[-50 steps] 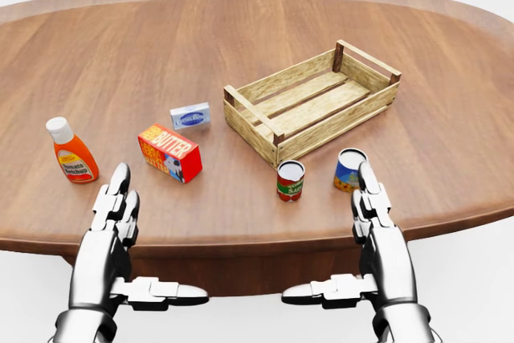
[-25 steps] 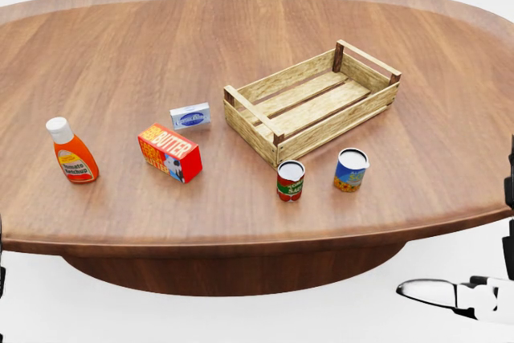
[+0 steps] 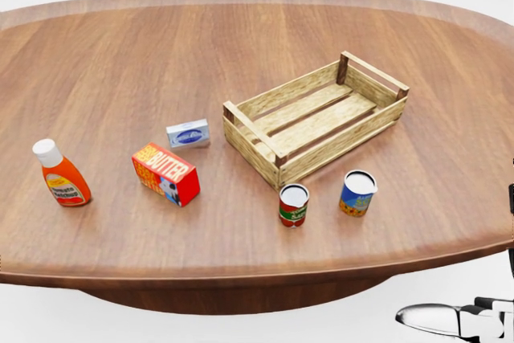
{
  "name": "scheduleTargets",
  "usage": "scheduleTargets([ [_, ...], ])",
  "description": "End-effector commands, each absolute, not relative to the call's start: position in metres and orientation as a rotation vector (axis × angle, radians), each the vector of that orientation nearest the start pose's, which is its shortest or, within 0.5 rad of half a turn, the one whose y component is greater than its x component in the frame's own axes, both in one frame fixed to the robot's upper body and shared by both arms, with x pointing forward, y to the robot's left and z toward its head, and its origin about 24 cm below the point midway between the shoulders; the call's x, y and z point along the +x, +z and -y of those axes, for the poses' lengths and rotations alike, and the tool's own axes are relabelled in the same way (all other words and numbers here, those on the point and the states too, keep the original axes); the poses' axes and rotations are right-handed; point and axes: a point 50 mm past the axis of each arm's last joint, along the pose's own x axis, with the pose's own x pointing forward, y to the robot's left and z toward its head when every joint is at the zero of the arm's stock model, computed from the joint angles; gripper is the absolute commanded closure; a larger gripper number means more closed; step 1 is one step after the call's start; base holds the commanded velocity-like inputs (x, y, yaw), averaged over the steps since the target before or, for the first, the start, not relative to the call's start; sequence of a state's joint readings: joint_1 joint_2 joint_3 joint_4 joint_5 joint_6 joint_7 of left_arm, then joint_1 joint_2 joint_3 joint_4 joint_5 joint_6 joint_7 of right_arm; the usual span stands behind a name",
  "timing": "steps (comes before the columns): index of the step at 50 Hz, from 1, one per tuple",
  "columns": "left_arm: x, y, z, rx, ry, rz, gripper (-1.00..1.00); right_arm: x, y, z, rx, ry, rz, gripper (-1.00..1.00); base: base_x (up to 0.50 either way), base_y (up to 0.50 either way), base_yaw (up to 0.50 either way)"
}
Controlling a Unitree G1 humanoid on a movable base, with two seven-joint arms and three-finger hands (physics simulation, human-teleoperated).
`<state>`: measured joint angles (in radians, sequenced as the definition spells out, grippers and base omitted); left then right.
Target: Pick up the tomato sauce, and put it in the wooden tray.
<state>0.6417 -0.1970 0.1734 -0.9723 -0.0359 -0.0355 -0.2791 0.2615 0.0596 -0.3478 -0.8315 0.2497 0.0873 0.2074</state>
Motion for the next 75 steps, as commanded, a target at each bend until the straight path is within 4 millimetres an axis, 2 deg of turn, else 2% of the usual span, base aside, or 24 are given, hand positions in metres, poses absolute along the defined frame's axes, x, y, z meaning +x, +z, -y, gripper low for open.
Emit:
scheduleTargets([
  [1,0.114,0.153,-0.186,0.090,0.131,0.378,-1.00,0.157,0.168,0.209,0.033,-0.095,0.525,-1.00,0.50,0.00,0.00],
  [31,0.115,0.151,-0.186,0.093,0.122,0.377,-1.00,0.153,0.171,0.210,0.031,-0.094,0.542,-1.00,0.50,0.00,0.00],
  [55,0.115,0.151,-0.187,0.090,0.122,0.376,-1.00,0.158,0.164,0.206,0.027,-0.084,0.506,-1.00,0.50,0.00,0.00],
  [63,0.116,0.150,-0.188,0.088,0.123,0.374,-1.00,0.158,0.170,0.207,0.056,-0.130,0.542,-1.00,0.45,0.00,0.00],
  [69,0.117,0.149,-0.188,0.087,0.124,0.370,-1.00,0.153,0.160,0.197,0.073,-0.064,0.480,-1.00,0.00,0.00,0.00],
  [75,0.117,0.149,-0.188,0.088,0.123,0.370,-1.00,0.159,0.144,0.191,0.047,-0.045,0.391,-1.00,0.00,0.00,0.00],
])
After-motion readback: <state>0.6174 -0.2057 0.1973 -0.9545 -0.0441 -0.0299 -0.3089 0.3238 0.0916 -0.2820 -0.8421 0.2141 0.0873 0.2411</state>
